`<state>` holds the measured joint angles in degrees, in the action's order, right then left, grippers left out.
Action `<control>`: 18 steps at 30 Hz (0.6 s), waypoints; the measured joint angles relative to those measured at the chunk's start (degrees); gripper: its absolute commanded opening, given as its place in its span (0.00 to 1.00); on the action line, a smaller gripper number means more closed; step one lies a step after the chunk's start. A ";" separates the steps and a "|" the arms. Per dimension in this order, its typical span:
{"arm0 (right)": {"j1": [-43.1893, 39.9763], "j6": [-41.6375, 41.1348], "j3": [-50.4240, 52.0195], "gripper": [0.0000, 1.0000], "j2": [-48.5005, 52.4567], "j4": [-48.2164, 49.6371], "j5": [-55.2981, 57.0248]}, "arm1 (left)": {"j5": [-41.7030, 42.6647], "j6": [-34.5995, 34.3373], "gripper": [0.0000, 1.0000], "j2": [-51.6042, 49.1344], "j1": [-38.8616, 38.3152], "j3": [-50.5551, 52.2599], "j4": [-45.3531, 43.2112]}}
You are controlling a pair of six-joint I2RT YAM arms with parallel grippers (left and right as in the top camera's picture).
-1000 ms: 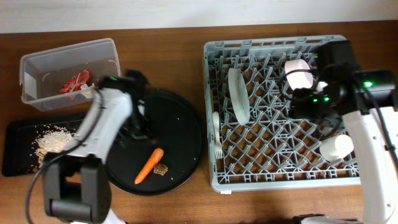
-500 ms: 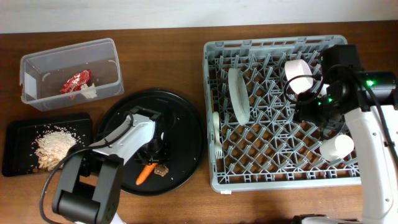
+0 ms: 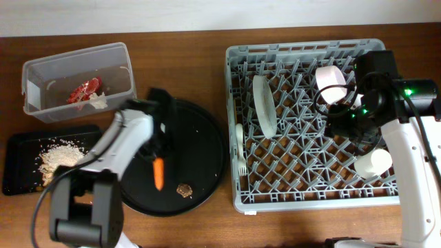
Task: Sort waste into correct bins and load items into the dishwasher rack
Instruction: 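Reach the left gripper to the carrot on the round tray and grasp it, then carry the carrot left and drop it onto the black rice tray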
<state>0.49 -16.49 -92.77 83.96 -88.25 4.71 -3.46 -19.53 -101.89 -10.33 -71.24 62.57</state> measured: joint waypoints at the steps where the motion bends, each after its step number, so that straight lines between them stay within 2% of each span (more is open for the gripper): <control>1: 0.00 0.00 0.02 0.76 0.00 -0.02 -0.02 | -0.15 0.00 0.00 0.28 1.55 -1.33 0.48; 6: 0.00 0.07 0.00 0.76 0.00 -0.02 -0.02 | -1.31 -0.02 0.01 3.08 14.05 -5.99 0.33; 14: 0.00 0.20 0.02 0.76 0.00 -0.02 -0.02 | -1.92 -0.04 0.02 3.32 32.70 -6.14 -5.55; 18: 0.00 0.22 0.00 0.76 0.00 -0.02 -0.02 | -2.10 -0.20 0.03 3.30 37.53 -4.83 -10.14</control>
<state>0.49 -16.27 -92.77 83.96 -88.27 4.69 -5.56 -19.73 -98.59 27.20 -76.07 52.42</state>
